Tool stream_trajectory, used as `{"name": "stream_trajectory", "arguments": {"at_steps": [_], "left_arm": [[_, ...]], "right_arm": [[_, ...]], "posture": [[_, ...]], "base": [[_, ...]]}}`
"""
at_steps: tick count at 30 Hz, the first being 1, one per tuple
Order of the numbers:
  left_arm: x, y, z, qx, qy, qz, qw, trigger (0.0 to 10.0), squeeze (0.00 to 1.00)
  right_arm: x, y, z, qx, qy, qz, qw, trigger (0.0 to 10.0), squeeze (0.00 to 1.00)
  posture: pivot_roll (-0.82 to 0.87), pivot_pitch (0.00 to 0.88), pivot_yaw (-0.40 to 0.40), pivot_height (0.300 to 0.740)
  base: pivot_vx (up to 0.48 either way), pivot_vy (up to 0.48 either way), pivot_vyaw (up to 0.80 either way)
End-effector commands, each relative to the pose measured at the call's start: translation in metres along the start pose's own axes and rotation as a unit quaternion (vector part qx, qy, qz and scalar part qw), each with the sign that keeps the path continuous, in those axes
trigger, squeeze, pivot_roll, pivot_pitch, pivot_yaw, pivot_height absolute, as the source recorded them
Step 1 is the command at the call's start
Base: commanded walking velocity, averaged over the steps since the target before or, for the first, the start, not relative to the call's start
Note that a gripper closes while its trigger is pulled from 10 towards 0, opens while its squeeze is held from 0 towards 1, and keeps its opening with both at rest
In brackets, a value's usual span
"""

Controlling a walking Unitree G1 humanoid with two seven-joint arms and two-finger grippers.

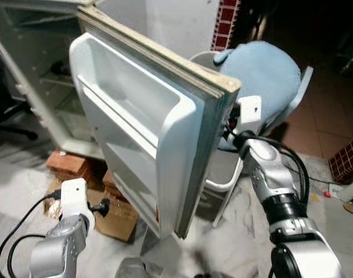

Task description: Restocking fridge

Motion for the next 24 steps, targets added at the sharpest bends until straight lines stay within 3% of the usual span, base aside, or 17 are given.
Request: {"name": "stream_trajectory", "arguments": {"at_steps": [1,2,5,8,13,18,20,24], "left_arm": [[-0.002,-0.008,0.002,-0.01,-0.014,-0.027,0.999,10.0,0.0],[-0.003,-0.009,0.002,0.002,-0.017,-0.025,1.0,10.0,0.0],[-0.003,-0.017,-0.008,0.1,-0.016,-0.023,0.995,10.0,0.0],[0.0,-0.023,-0.02,0.188,-0.013,-0.006,0.982,10.0,0.0],[0.001,-0.02,-0.03,0.197,0.0,0.02,0.98,10.0,0.0],[0.001,-0.019,-0.03,0.207,-0.001,0.053,0.977,10.0,0.0],[0.0,-0.009,-0.031,0.215,0.026,0.108,0.97,10.0,0.0],[-0.005,0.008,-0.023,0.196,0.023,0.164,0.967,10.0,0.0]], "right_arm": [[0.006,0.011,0.001,-0.004,-0.019,0.013,1.0,10.0,0.0],[0.007,0.012,0.002,-0.005,-0.024,0.014,1.0,10.0,0.0],[0.009,0.014,0.007,-0.004,-0.039,0.013,0.999,10.0,0.0],[0.011,0.015,0.008,0.0,-0.045,0.011,0.999,10.0,0.0],[0.014,0.014,0.006,0.0,-0.047,0.013,0.999,10.0,0.0],[0.016,0.014,-0.003,-0.006,-0.037,0.017,0.999,10.0,0.0],[0.018,0.013,-0.009,0.009,-0.031,0.014,0.999,10.0,0.0],[0.02,0.015,-0.013,0.0,-0.025,0.019,1.0,10.0,0.0]], "posture": [[0.11,0.0,-0.022,0.74],[0.11,0.0,-0.022,0.74],[0.12,0.0,-0.023,0.74],[0.12,0.0,-0.024,0.74],[0.12,0.0,-0.025,0.74],[0.12,0.0,-0.023,0.74],[0.12,0.0,-0.022,0.74],[0.12,0.0,-0.027,0.74]], "base": [[0.0,0.0,0.76],[0.0,0.0,0.76],[0.0,0.0,0.6],[0.0,0.0,0.18],[0.0,0.0,0.0],[0.0,0.0,0.0],[0.0,0.0,0.0],[0.0,0.0,0.0]]}}
Point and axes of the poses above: a point about 5 cm out from each wrist's last joint towards the gripper, its own x axis pointing out of the wrist towards the gripper, its own y axis along the axis of the wrist's last joint, z = x × y, the point moved 2 cm from there along x, pointing out of the wrist towards the gripper, and after that the axes turned 6 degrees about x, right-handed, at the moved point
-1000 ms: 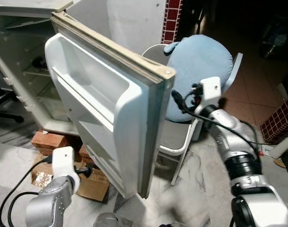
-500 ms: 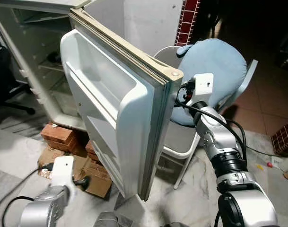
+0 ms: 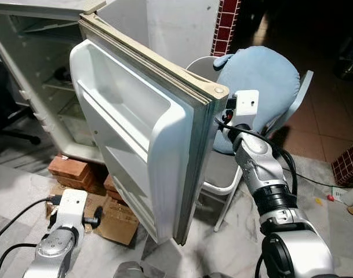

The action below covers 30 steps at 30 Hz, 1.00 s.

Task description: Restocking fridge

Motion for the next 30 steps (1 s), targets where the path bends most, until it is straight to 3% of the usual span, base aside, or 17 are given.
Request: {"name": "stream_trajectory", "arguments": {"at_steps": [1,8,19,26,30], "left_arm": [[0.0,0.014,-0.005,-0.012,0.017,0.035,0.999,10.0,0.0],[0.002,0.037,0.006,-0.023,0.005,0.087,0.996,10.0,0.0],[0.002,0.046,0.016,-0.026,-0.013,0.101,0.994,10.0,0.0],[0.003,0.048,0.017,-0.025,-0.018,0.104,0.994,10.0,0.0],[0.004,0.048,0.018,-0.026,-0.019,0.104,0.994,10.0,0.0]], "right_arm": [[0.004,0.007,-0.007,-0.012,0.015,0.011,1.0,10.0,0.0],[0.006,0.007,-0.013,-0.011,0.024,0.012,1.0,10.0,0.0],[0.007,0.008,-0.012,-0.011,0.022,0.011,1.0,10.0,0.0],[0.007,0.006,-0.013,-0.013,0.025,0.007,1.0,10.0,0.0],[0.008,0.005,-0.014,-0.011,0.026,0.004,1.0,10.0,0.0]], "posture": [[0.12,0.0,-0.027,0.74],[0.12,0.0,-0.032,0.74],[0.11,0.0,-0.026,0.74],[0.11,0.0,-0.023,0.74],[0.11,0.0,-0.024,0.74]], "base": [[0.0,0.0,0.0],[0.0,0.0,0.69],[0.0,0.0,0.8],[0.0,0.289,0.66],[0.0,0.358,0.0]]}}
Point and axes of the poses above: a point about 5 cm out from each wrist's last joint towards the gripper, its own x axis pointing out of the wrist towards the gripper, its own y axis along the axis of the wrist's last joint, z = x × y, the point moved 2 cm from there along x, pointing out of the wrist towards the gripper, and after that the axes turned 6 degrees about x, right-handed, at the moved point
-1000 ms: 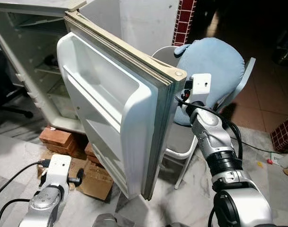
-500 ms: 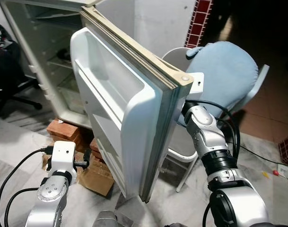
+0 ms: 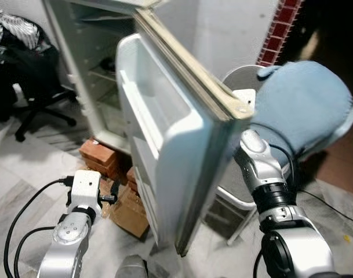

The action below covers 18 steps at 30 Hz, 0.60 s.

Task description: Restocking fridge

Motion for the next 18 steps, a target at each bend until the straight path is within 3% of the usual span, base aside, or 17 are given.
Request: {"name": "stream_trajectory", "arguments": {"at_steps": [1,9,18], "left_arm": [[0.0012,0.0063,0.0026,-0.002,-0.004,0.011,1.0,10.0,0.0],[0.002,0.0068,0.0041,-0.005,-0.005,0.012,1.0,10.0,0.0],[0.0022,0.0076,0.0039,-0.005,-0.003,0.013,1.0,10.0,0.0]], "right_arm": [[0.0036,0.0058,-0.0035,-0.008,0.007,0.004,1.0,10.0,0.0],[0.0044,0.0052,-0.0048,-0.011,0.011,0.002,1.0,10.0,0.0],[0.0043,0.0026,-0.0044,-0.013,0.009,-0.003,1.0,10.0,0.0]], "posture": [[0.11,0.0,-0.024,0.74],[0.1,0.0,-0.024,0.74],[0.11,0.0,-0.025,0.74]], "base": [[0.0,0.435,0.0],[0.0,0.427,0.0],[0.0,0.0,0.0]]}}
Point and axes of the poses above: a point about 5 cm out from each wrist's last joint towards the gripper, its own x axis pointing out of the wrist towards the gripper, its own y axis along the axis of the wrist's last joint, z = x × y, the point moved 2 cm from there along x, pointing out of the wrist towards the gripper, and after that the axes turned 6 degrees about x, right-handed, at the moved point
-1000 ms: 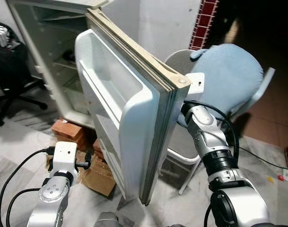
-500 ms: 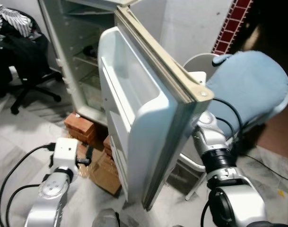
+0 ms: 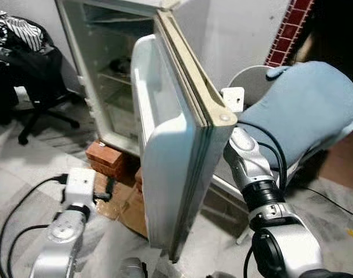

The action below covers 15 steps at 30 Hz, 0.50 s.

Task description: Restocking fridge

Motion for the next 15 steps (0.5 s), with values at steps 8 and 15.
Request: {"name": "stream_trajectory", "arguments": {"at_steps": [8,15], "left_arm": [[0.001,0.004,0.002,0.009,0.013,0.006,1.0,10.0,0.0],[0.001,0.003,-0.002,-0.013,0.026,-0.001,1.0,10.0,0.0]], "right_arm": [[0.003,0.003,-0.004,-0.015,0.014,0.004,1.0,10.0,0.0],[0.004,0.003,-0.007,-0.013,0.02,0.004,1.0,10.0,0.0]], "posture": [[0.11,0.0,-0.027,0.74],[0.12,0.0,-0.027,0.74]], "base": [[0.0,0.0,0.7],[0.0,0.0,0.8]]}}
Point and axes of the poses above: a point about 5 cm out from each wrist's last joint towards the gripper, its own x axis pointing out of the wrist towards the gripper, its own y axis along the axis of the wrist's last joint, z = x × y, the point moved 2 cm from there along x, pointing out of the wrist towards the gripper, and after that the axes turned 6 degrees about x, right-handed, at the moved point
